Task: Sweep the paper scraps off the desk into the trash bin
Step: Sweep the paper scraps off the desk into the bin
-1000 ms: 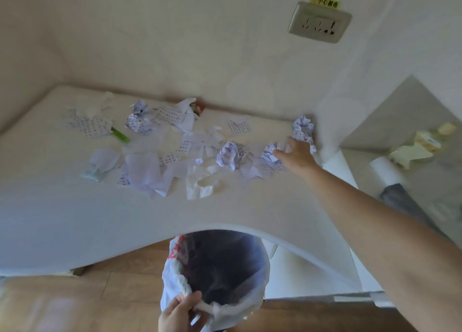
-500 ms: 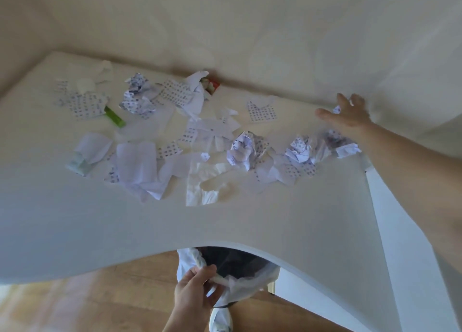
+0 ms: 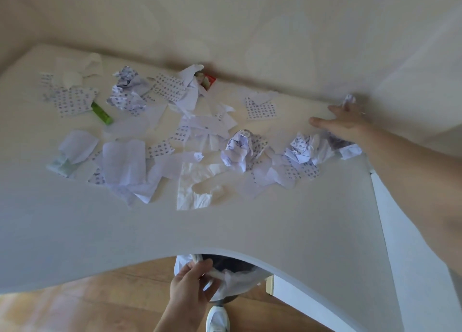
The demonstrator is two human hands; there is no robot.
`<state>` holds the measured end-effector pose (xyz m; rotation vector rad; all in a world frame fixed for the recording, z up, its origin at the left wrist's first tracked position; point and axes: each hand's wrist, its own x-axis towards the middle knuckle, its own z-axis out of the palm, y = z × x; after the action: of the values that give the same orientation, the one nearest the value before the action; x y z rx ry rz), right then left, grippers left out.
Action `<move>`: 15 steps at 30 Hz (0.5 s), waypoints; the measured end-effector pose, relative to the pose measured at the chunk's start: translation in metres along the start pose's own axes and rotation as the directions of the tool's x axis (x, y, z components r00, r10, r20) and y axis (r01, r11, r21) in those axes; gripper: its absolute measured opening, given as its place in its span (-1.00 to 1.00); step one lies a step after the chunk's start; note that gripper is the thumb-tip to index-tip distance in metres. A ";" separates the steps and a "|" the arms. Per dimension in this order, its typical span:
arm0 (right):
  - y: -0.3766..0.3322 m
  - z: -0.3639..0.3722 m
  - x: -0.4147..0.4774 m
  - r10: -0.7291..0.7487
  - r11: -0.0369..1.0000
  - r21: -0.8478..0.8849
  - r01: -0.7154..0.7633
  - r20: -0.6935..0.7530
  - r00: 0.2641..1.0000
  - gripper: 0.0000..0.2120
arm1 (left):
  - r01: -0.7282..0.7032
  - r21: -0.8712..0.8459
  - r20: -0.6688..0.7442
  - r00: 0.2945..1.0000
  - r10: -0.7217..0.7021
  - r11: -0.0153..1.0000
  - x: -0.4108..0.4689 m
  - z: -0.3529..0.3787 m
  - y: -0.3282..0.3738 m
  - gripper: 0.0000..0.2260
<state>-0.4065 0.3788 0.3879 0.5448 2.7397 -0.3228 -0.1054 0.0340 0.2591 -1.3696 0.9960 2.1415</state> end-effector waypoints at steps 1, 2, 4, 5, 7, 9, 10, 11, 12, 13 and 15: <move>-0.001 0.003 -0.003 0.003 1.000 0.002 -0.003 0.006 1.000 0.00 | -0.007 0.004 -0.001 1.000 0.007 1.000 0.001 0.001 0.001 -0.88; -0.002 0.005 -0.008 0.002 1.000 0.008 -0.002 0.011 1.000 0.02 | -0.012 0.006 0.000 1.000 0.012 1.000 0.002 0.003 0.003 -0.90; -0.004 0.013 -0.014 -0.025 1.000 -0.013 0.025 0.015 1.000 0.00 | -0.028 0.014 0.009 1.000 0.028 1.000 0.004 0.004 0.006 -0.93; -0.005 0.017 -0.018 -0.048 0.998 -0.030 0.049 0.015 0.999 -0.05 | -0.040 0.022 0.010 0.999 0.040 0.999 0.006 0.004 0.008 -0.92; -0.006 0.025 -0.026 -0.071 0.997 -0.029 0.072 0.005 0.997 -0.15 | -0.063 0.042 0.021 0.998 0.062 0.997 0.009 0.002 0.011 -0.90; -0.006 0.030 -0.034 -0.077 0.997 -0.005 0.077 0.006 0.997 -0.22 | -0.070 0.060 0.031 0.997 0.069 0.996 0.010 -0.002 0.012 -0.89; -0.006 0.032 -0.038 -0.081 0.997 0.002 0.081 0.004 0.997 -0.23 | -0.070 0.066 0.030 0.997 0.068 0.995 0.010 -0.005 0.011 -0.88; -0.005 0.033 -0.043 -0.083 0.996 0.021 0.082 0.006 0.997 -0.24 | -0.067 0.066 0.029 0.997 0.065 0.996 0.008 -0.006 0.011 -0.88; -0.005 0.035 -0.048 -0.088 0.995 0.041 0.088 0.012 0.996 -0.24 | -0.064 0.065 0.027 0.998 0.062 0.996 0.007 -0.008 0.010 -0.88; -0.005 0.036 -0.054 -0.095 0.993 0.070 0.093 0.021 0.995 -0.23 | -0.061 0.061 0.026 0.998 0.059 0.996 0.005 -0.010 0.009 -0.89; -0.005 0.038 -0.065 -0.116 0.985 0.136 0.109 0.044 0.992 -0.20 | -0.054 0.051 0.021 0.998 0.053 0.997 0.003 -0.013 0.008 -0.88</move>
<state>-0.3415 0.3419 0.3768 0.4096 2.7174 -0.5442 -0.1041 0.0186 0.2563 -1.3099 1.0840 2.1482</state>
